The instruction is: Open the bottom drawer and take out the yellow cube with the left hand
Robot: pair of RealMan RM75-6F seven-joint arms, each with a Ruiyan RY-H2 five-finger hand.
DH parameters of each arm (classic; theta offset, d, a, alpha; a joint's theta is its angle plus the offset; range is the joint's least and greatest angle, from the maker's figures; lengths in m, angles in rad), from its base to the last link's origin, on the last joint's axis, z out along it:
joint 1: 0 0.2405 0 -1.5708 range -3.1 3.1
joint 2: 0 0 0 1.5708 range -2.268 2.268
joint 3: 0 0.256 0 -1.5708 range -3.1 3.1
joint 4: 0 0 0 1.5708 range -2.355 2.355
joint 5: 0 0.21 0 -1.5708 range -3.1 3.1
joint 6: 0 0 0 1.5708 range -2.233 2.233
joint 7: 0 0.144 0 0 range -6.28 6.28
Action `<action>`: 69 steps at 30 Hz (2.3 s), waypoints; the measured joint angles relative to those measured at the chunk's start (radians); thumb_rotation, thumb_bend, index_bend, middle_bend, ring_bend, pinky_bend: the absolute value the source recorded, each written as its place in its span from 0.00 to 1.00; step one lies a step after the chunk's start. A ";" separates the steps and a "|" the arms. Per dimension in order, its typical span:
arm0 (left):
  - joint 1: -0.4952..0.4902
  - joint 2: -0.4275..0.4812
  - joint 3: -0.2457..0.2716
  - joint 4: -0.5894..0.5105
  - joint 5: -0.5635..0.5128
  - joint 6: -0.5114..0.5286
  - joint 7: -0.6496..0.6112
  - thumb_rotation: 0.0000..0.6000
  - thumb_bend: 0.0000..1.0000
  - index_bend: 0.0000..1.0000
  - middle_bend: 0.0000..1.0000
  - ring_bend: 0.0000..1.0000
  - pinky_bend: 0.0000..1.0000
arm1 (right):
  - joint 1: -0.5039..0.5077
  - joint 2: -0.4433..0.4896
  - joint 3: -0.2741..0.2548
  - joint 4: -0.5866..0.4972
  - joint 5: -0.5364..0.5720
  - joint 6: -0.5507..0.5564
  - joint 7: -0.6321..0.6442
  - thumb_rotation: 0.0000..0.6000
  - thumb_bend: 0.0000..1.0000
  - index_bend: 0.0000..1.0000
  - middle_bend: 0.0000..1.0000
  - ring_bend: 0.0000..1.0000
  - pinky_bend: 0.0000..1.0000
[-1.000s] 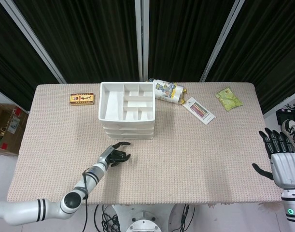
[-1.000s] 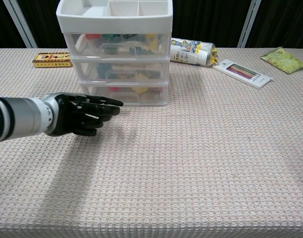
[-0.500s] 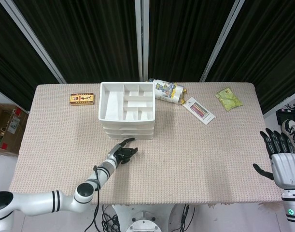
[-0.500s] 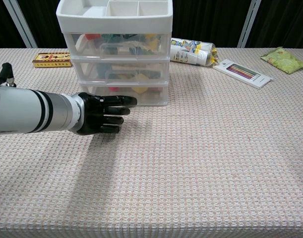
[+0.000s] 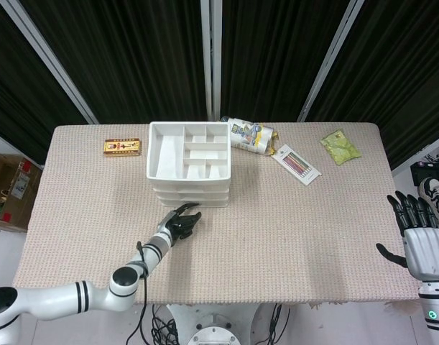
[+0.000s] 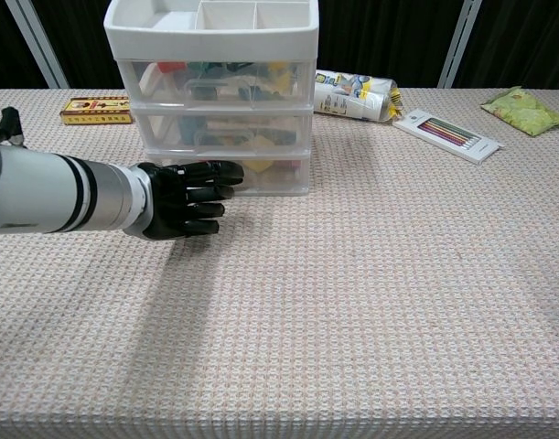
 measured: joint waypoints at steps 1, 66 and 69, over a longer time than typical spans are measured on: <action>0.001 -0.001 -0.002 0.010 -0.010 -0.019 -0.005 1.00 0.40 0.18 0.79 0.90 1.00 | 0.000 0.000 0.000 0.000 0.001 0.000 0.000 1.00 0.06 0.00 0.04 0.00 0.00; 0.088 0.184 0.230 -0.236 0.679 0.172 0.274 1.00 0.48 0.19 0.72 0.87 1.00 | -0.009 -0.012 -0.005 0.035 -0.004 0.001 0.049 1.00 0.06 0.00 0.04 0.00 0.00; 0.084 0.138 0.259 -0.178 0.769 0.263 0.380 1.00 0.48 0.19 0.72 0.87 1.00 | -0.013 -0.009 -0.005 0.036 0.000 0.005 0.052 1.00 0.06 0.00 0.04 0.00 0.00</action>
